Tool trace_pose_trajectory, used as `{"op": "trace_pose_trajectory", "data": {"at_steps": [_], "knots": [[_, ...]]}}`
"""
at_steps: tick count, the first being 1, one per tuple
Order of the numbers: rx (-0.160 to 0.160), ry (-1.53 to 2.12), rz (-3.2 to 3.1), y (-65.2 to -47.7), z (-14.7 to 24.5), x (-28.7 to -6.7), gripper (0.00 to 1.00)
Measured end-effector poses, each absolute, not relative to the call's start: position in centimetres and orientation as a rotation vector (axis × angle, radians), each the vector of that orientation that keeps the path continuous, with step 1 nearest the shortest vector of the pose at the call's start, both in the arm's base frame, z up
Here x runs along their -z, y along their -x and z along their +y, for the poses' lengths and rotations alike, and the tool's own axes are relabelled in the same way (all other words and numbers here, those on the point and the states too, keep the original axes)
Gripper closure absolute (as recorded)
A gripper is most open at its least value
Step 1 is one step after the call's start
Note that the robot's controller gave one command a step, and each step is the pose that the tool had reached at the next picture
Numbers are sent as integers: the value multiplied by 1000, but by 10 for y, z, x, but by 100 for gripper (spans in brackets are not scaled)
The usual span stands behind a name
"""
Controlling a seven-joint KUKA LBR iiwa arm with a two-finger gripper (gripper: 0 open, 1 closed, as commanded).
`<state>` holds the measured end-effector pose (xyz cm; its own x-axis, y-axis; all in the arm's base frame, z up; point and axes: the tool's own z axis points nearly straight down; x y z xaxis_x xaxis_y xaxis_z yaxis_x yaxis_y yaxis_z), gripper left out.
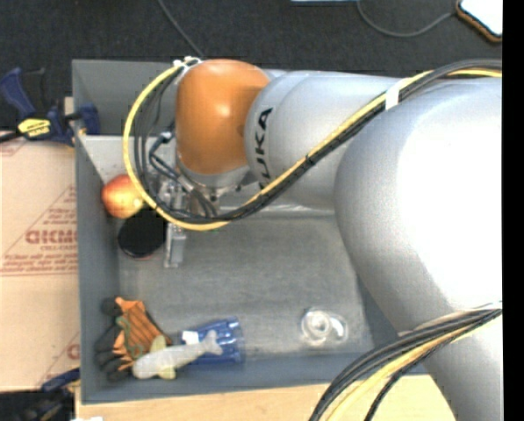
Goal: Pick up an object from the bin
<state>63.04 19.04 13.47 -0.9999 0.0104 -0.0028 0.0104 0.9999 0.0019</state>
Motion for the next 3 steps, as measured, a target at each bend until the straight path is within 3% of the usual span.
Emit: {"op": "trace_pose_trajectory", "data": {"at_steps": [1, 2, 3], "knots": [[-3, -16, 3139, -630, 190, -135, 0], [18, 475, 3118, -597, 224, -72, 0], [21, 152, 3250, -623, 222, -65, 0]]}}
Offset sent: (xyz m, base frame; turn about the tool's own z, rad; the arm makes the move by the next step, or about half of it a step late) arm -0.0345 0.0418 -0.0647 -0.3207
